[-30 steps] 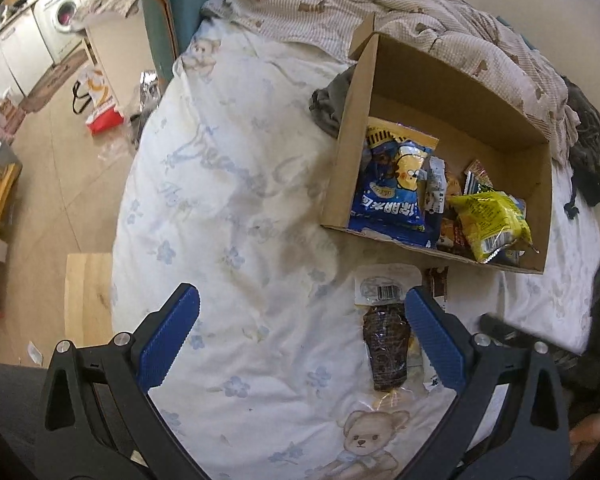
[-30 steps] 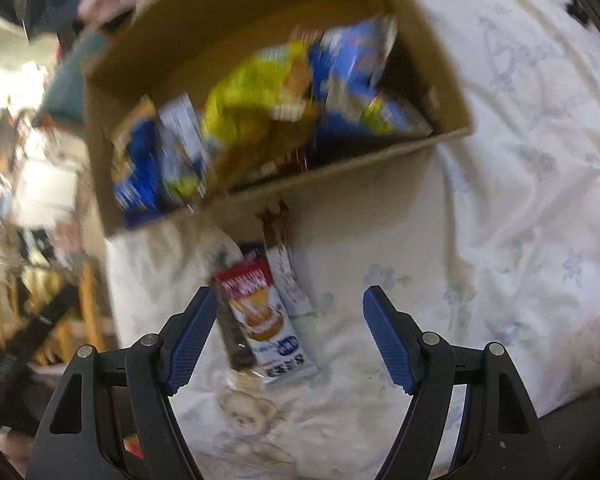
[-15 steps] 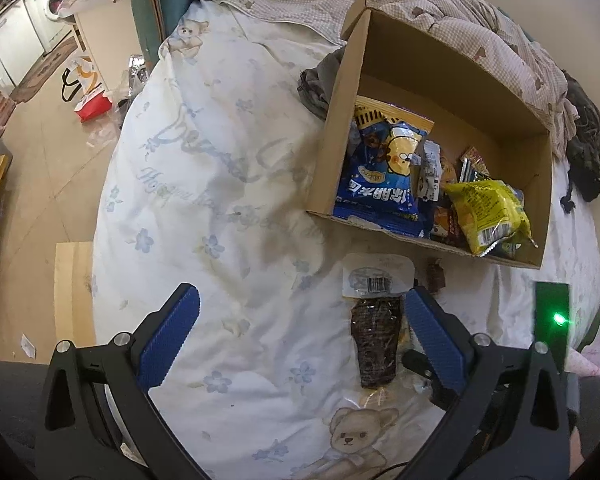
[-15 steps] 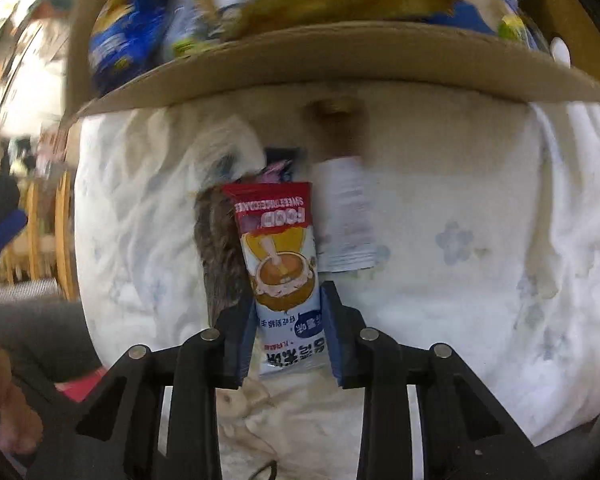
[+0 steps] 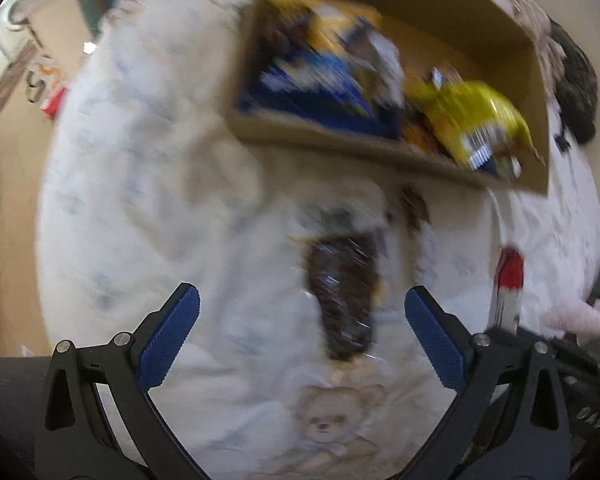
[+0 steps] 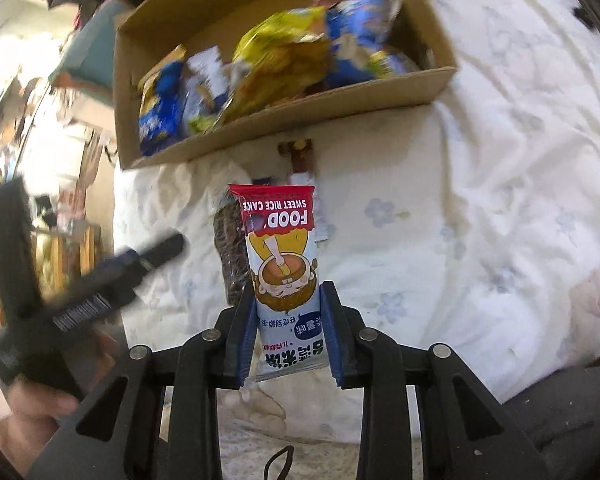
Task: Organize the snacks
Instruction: 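Grasp the red FOOD sweet rice cake packet with the right gripper, then grasp the dark brown sealed packet with the left gripper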
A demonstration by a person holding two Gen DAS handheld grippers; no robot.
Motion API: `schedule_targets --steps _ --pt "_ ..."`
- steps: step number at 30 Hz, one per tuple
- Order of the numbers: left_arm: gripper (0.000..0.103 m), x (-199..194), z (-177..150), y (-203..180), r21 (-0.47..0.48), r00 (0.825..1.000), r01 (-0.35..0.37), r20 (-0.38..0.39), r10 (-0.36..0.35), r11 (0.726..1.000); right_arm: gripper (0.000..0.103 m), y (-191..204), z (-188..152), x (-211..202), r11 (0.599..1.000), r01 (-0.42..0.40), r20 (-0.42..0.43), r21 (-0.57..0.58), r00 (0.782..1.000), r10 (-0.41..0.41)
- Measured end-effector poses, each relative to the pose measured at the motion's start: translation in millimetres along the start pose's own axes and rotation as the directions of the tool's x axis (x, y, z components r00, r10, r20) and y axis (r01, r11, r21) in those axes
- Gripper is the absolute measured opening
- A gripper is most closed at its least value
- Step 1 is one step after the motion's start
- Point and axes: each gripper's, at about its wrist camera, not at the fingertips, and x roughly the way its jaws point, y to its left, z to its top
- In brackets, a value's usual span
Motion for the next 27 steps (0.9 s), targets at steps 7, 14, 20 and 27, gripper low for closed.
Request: schedule_targets --steps 7,14,20,27 --pt "0.101 49.3 -11.1 -18.3 -0.005 0.994 -0.021 -0.105 0.02 1.0 0.031 -16.5 0.0 -14.6 0.997 -0.017 0.035 0.069 0.999 0.015" --pt "0.067 51.7 -5.7 -13.6 -0.002 0.996 -0.015 -0.084 0.014 1.0 0.031 -17.0 0.6 -15.0 0.997 -0.01 0.033 0.081 0.999 0.007" --pt "0.049 39.9 -5.6 -4.3 0.02 0.997 -0.014 -0.075 0.016 1.0 0.032 -14.0 -1.0 -17.4 0.997 0.0 0.04 0.071 0.999 -0.003" --pt "0.049 19.2 -19.7 24.6 -0.002 0.99 -0.105 -0.091 0.104 0.995 0.032 -10.7 -1.6 -19.4 0.998 -0.017 0.046 0.066 0.999 0.014"
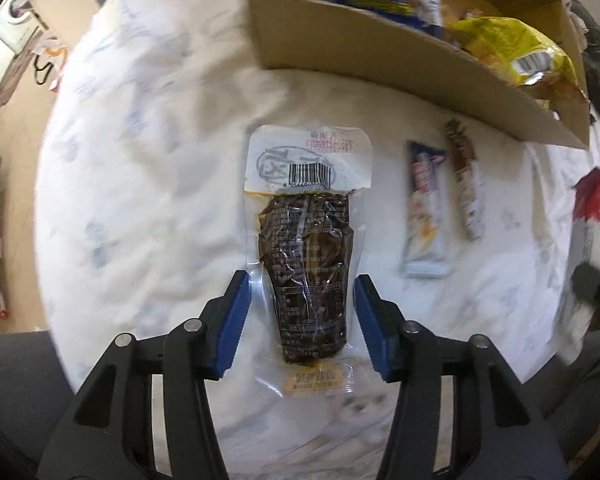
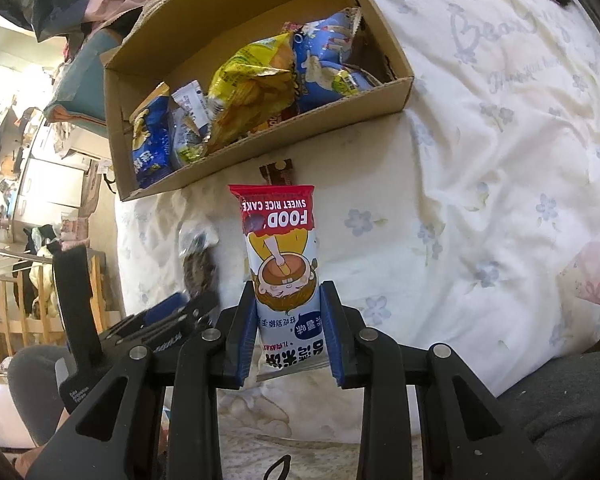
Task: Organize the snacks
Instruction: 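Grasp the dark brown sealed packet with the left gripper, then lift both held packets and carry them toward the box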
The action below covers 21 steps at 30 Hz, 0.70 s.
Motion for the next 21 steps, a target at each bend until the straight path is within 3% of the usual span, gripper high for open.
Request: schedule_targets --steps 6,9,13,16,18,20,21 --pt "0.053 4.1 -6.8 22.0 -0.043 1.0 -0.022 -0.019 0.021 0.999 0.032 9.2 -0.9 2.3 0.999 -0.018 -0.01 -0.027 1.0 0.018" --pt "0.061 12.7 -1.8 14.9 -0.029 0.999 -0.043 -0.024 0.043 0.999 0.032 9.8 -1.1 5.0 0.999 -0.011 -0.018 -0.031 1.0 0.01" --pt "0.073 27.6 8.1 -0.2 0.006 0.992 -0.124 -0.021 0.125 0.992 0.032 5.3 -0.5 4.3 1.0 -0.005 -0.016 -0.017 1.0 0.005" --pt "0.076 31.9 13.7 -5.9 0.007 0.992 -0.128 -0.01 0.128 0.992 0.032 1.9 0.4 4.8 1.0 0.004 -0.015 -0.006 1.0 -0.004" --pt "0.074 33.3 19.4 -6.9 -0.006 0.994 -0.109 -0.014 0.109 0.994 0.032 0.4 1.0 4.7 1.0 0.006 -0.014 -0.002 1.0 -0.006" --pt "0.061 29.7 18.8 -4.6 -0.005 0.995 -0.103 -0.008 0.103 0.995 0.032 1.2 1.3 4.2 1.0 0.006 -0.014 -0.005 1.0 -0.006" --pt "0.06 26.7 19.3 8.3 -0.002 0.995 -0.103 -0.003 0.103 0.995 0.032 1.9 1.5 4.4 1.0 0.007 -0.014 -0.007 1.0 -0.007"
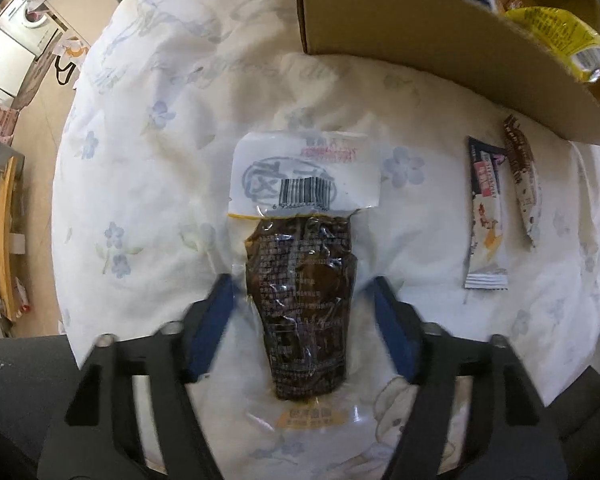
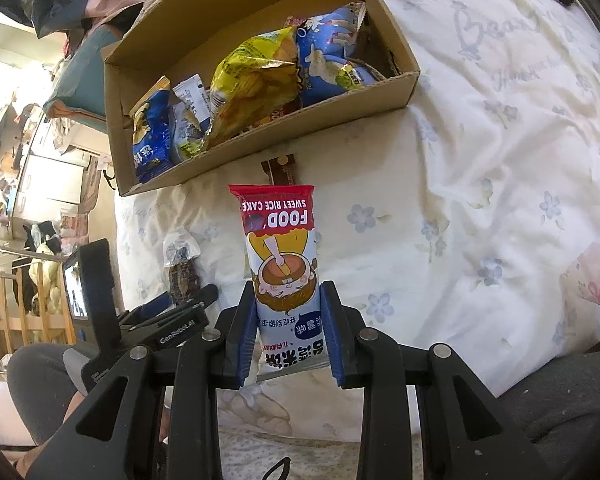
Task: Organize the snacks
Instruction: 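Lift both held packets and carry them toward the box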
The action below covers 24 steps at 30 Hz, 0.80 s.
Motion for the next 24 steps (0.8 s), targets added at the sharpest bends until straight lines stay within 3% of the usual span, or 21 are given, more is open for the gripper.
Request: schedule_targets --steps 2,15,20,24 --pt "0.052 -10.2 -3.2 7.3 -0.001 1.0 0.001 0.014 -0.001 1.0 0.032 1.9 0.0 1.0 1.0 0.002 -0.001 -0.006 1.0 -0.002" --pt "0.051 -75.1 -24.3 14.3 0.014 0.988 0.008 0.156 -0.01 1.0 0.032 8.5 -1.1 -1.3 0.999 -0.005 0.011 -0.035 1.0 0.006" --pt "0.051 -110.2 -34.4 12.2 0.018 0.966 0.024 0.258 -0.028 1.0 0.032 13.6 -1.6 -12.5 0.998 -0.035 0.052 -0.057 0.998 0.038" --pt "0.051 -144.4 -26.5 8.1 0.034 0.932 0.026 0.361 -0.037 0.999 0.032 17.4 4.5 -33.8 0.994 -0.081 0.14 -0.071 0.986 0.09"
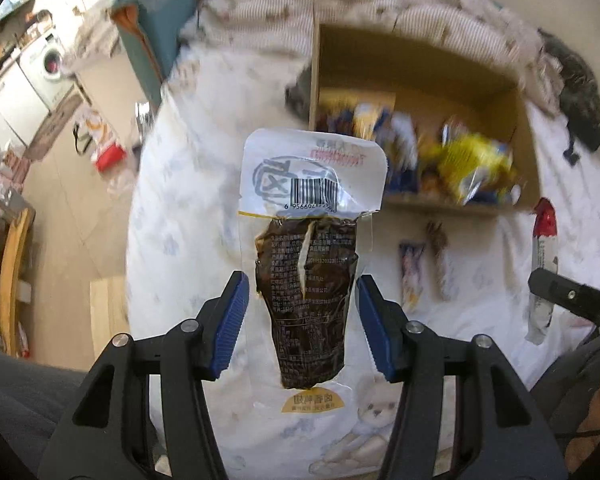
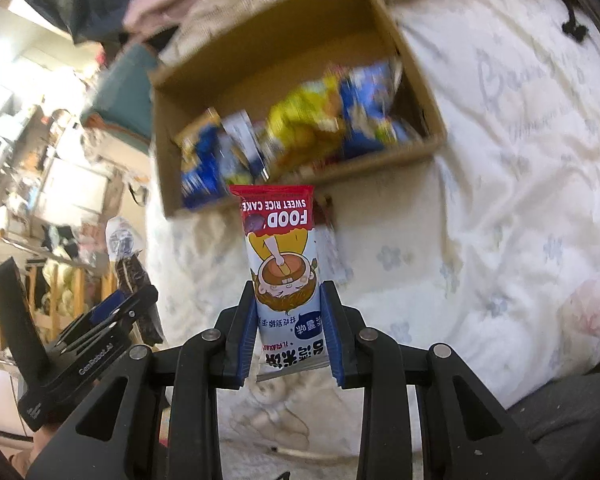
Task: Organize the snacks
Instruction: 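Lift both held packets and carry them toward the box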
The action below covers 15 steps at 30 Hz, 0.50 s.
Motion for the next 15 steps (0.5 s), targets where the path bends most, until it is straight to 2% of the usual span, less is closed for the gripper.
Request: schedule_targets --steps 3,6,10,15 --pt "0.051 -9.3 21.7 -2.4 0.016 0.998 0.006 0.055 -0.007 1.0 0.032 1.4 7.1 -11.0 1.0 -0.018 0.046 -0.001 0.999 0.018" --pt "0.051 -10.2 46.0 -8.9 0.044 0.996 -0.018 0.088 0.014 0.999 0.032 2.1 20.9 -17.1 1.0 0.002 0.07 -0.025 0.998 0.0" --pt "0.051 -2.9 71.5 -11.8 0.026 0.996 -0.005 0.093 0.002 1.0 0.032 -4.7 41.9 -19.8 1.0 0.013 0.101 -0.001 0.995 -0.013" --pt "0.051 5.7 96.0 -25.3 0.025 0.996 0.019 0.082 -0.021 1.0 0.032 -18.9 67.3 -10.2 0.998 0.009 0.088 0.058 0.996 -0.015"
